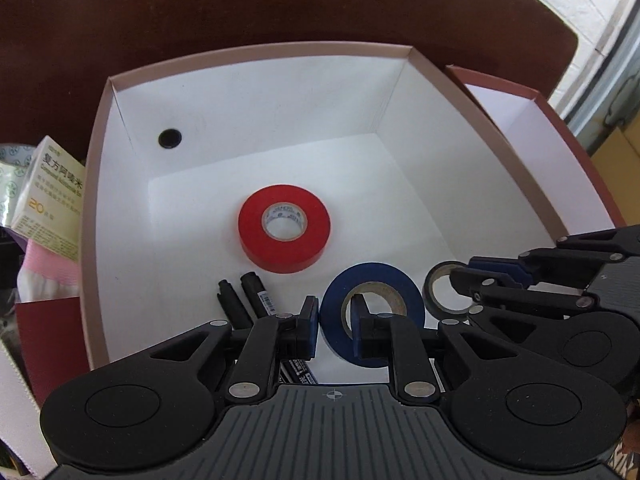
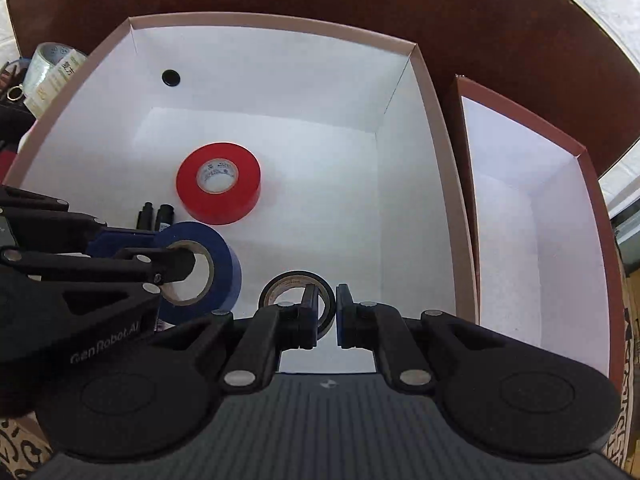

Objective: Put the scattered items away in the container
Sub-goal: 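Open both grippers to drop the tape rolls into the white box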

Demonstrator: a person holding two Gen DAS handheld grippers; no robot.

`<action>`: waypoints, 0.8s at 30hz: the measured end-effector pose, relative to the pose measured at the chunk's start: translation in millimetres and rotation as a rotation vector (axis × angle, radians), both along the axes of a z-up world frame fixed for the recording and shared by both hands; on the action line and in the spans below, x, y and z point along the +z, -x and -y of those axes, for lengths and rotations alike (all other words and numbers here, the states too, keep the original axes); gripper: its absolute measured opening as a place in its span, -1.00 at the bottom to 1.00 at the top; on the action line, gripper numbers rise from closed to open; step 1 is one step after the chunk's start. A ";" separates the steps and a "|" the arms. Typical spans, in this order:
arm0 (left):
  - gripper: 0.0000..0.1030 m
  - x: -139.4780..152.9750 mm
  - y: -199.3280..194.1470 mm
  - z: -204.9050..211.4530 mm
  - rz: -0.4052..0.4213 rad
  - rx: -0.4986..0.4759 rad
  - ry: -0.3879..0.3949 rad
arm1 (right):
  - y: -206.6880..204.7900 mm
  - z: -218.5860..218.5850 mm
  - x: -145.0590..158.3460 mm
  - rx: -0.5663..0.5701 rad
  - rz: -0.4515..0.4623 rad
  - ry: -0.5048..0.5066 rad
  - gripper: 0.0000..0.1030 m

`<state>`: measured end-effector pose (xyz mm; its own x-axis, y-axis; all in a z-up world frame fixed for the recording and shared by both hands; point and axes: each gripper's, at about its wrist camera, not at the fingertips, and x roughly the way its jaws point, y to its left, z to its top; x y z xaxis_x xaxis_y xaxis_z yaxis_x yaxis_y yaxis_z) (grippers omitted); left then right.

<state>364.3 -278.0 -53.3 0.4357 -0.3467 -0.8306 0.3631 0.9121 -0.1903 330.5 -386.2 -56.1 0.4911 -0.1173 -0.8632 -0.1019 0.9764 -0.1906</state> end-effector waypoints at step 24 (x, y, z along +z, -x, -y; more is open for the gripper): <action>1.00 50.7 55.2 -41.9 0.170 -0.028 0.174 | 45.2 -18.8 31.9 0.115 0.148 -0.158 1.00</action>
<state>309.1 -236.1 -2.6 0.5525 -0.4922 -0.6727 0.4277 0.8601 -0.2781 285.2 -367.4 -24.2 0.6161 0.0780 -0.7838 -0.1966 0.9788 -0.0571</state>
